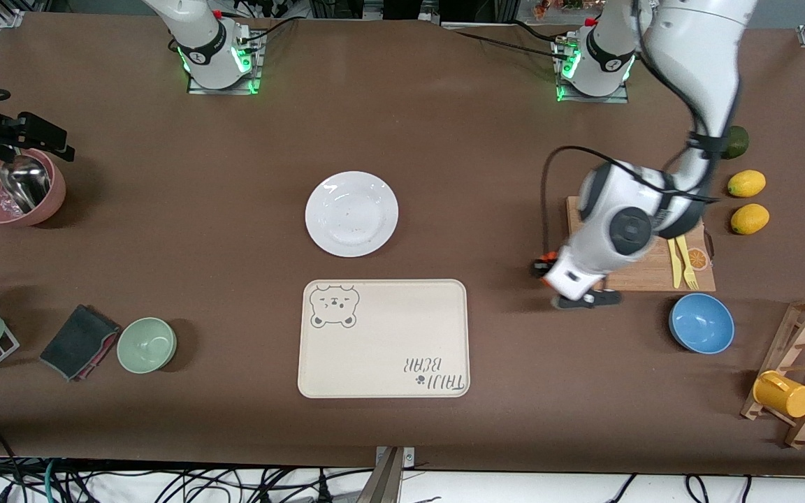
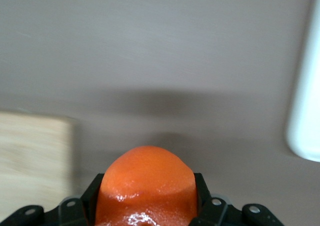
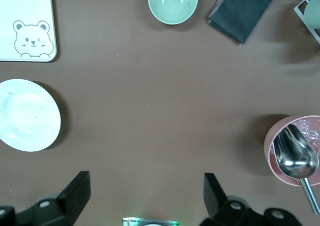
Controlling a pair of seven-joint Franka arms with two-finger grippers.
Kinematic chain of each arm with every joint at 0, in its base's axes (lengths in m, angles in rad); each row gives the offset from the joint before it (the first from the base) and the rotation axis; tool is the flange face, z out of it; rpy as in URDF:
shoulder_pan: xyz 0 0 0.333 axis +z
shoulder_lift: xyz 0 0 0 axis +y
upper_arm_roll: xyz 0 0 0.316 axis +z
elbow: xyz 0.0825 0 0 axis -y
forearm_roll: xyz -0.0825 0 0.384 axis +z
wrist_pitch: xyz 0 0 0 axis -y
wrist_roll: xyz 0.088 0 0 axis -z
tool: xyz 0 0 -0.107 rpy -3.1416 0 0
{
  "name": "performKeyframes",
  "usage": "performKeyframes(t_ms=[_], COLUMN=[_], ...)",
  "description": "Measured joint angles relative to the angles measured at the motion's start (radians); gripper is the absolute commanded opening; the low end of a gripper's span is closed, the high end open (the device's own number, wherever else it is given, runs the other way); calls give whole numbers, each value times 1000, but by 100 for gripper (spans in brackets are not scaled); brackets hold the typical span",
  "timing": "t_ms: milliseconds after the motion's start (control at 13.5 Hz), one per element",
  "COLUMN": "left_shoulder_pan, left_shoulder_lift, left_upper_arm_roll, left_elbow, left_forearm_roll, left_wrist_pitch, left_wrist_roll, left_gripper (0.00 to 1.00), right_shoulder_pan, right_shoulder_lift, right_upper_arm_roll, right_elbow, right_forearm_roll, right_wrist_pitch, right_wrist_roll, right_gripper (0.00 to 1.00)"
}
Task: Place orange and plate with both arms
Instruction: 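Grasp the orange with the left gripper and lift it, then carry the orange to the white plate and release it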
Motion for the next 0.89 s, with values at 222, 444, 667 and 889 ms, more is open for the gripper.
performKeyframes(t_ms=[222, 444, 667, 889], left_shoulder_pan=[-178, -317, -440, -530], left_shoulder_lift=[35, 120, 231, 329], left_upper_arm_roll=[-1, -1, -1, 1], left_elbow=[111, 249, 355, 435], left_forearm_roll=[-99, -182, -189, -189], left_wrist_pitch=[0, 0, 5, 50], left_wrist_roll=[-186, -343, -481, -574], left_gripper=[8, 8, 9, 17], right_shoulder_pan=[0, 0, 0, 0], right_shoulder_lift=[0, 0, 0, 0], right_upper_arm_roll=[0, 0, -1, -1], right_elbow=[0, 0, 0, 0], right_forearm_roll=[0, 0, 0, 0], right_wrist_pitch=[0, 0, 0, -7], right_wrist_roll=[0, 0, 0, 0], right_gripper=[100, 100, 100, 100])
